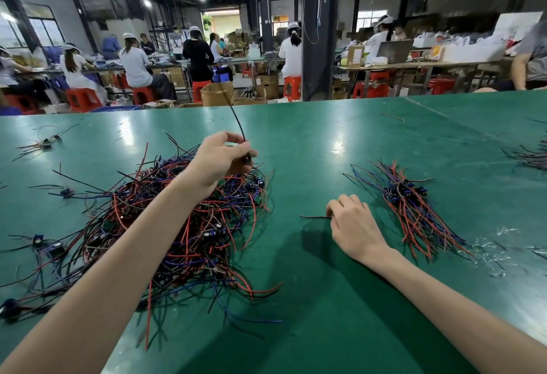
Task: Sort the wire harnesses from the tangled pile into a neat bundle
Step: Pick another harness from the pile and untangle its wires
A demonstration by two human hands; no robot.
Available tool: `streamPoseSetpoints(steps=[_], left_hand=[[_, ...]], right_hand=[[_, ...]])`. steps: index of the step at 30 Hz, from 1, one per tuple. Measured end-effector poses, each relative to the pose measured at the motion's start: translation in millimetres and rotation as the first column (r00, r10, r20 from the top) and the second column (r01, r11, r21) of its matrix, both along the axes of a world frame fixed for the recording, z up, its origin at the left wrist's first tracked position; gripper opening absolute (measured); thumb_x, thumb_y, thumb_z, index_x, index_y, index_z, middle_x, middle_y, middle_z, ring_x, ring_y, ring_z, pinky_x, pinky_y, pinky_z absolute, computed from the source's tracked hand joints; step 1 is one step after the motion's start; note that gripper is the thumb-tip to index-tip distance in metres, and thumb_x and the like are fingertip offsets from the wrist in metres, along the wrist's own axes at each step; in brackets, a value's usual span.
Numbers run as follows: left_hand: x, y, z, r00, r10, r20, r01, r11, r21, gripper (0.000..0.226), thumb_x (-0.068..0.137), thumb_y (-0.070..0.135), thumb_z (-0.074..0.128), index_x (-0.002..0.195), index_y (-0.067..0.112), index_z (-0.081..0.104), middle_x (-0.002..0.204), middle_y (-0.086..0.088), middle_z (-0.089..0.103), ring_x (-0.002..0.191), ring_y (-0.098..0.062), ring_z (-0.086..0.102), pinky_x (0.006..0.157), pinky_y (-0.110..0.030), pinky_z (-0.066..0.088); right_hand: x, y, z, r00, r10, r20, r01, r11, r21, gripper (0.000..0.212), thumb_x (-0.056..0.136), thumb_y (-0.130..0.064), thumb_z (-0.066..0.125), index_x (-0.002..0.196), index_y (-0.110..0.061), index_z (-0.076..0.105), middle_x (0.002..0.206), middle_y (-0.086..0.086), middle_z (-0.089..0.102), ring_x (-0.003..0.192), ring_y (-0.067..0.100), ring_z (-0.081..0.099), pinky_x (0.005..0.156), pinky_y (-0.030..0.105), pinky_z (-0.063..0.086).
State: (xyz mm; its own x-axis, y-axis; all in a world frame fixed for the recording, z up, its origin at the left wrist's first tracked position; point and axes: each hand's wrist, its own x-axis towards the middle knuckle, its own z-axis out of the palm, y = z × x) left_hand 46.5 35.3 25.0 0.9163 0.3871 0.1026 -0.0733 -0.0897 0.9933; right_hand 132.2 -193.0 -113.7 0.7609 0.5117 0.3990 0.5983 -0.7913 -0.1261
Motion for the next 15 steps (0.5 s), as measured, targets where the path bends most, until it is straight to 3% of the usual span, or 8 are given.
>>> streamPoseSetpoints(steps=[3,9,12,15], left_hand=[[2,-21,-19,0.997,-0.069,-0.025,0.064,0.987,-0.148,0.006,0.095,-0.001,0.048,0.098,0.003,0.051,0.089,-0.015,0.068,0.066,-0.016,0.065,0.057,-0.020,0.056],[13,-42,-60,0.992,-0.037,-0.119,0.027,0.997,-0.078,0.010,0.091,0.002,0.058,0.082,0.003,0.054,0.077,-0.012,0.066,0.050,-0.008,0.060,0.050,-0.015,0.051],[23,-48,-71,0.987,-0.019,-0.159,0.013,0.999,-0.039,0.016,0.089,0.002,0.061,0.074,0.001,0.057,0.074,-0.012,0.060,0.055,-0.012,0.056,0.052,-0.014,0.052],[32,-58,-80,0.965,-0.086,-0.247,0.090,0.996,0.005,0.011,0.089,0.000,0.060,0.081,-0.006,0.058,0.074,-0.012,0.054,0.058,-0.013,0.053,0.057,-0.016,0.052]], right_hand=[[-2,0,0,0.999,0.019,0.028,-0.020,1.000,0.023,0.020,0.091,-0.009,0.043,0.104,-0.017,0.056,0.104,0.000,0.056,0.102,0.020,0.044,0.087,0.031,0.034],[-3,0,0,0.998,0.039,0.045,-0.041,0.998,0.039,0.019,0.091,-0.010,0.045,0.104,-0.016,0.057,0.102,0.001,0.058,0.100,0.021,0.045,0.085,0.032,0.034],[-4,0,1,0.998,0.042,0.050,-0.044,0.998,0.052,0.020,0.090,-0.010,0.046,0.106,-0.016,0.057,0.103,0.001,0.058,0.101,0.021,0.046,0.086,0.032,0.034],[-4,1,2,0.998,0.041,0.053,-0.043,0.998,0.045,0.022,0.090,-0.010,0.045,0.108,-0.016,0.057,0.105,0.000,0.058,0.102,0.022,0.046,0.086,0.032,0.034]])
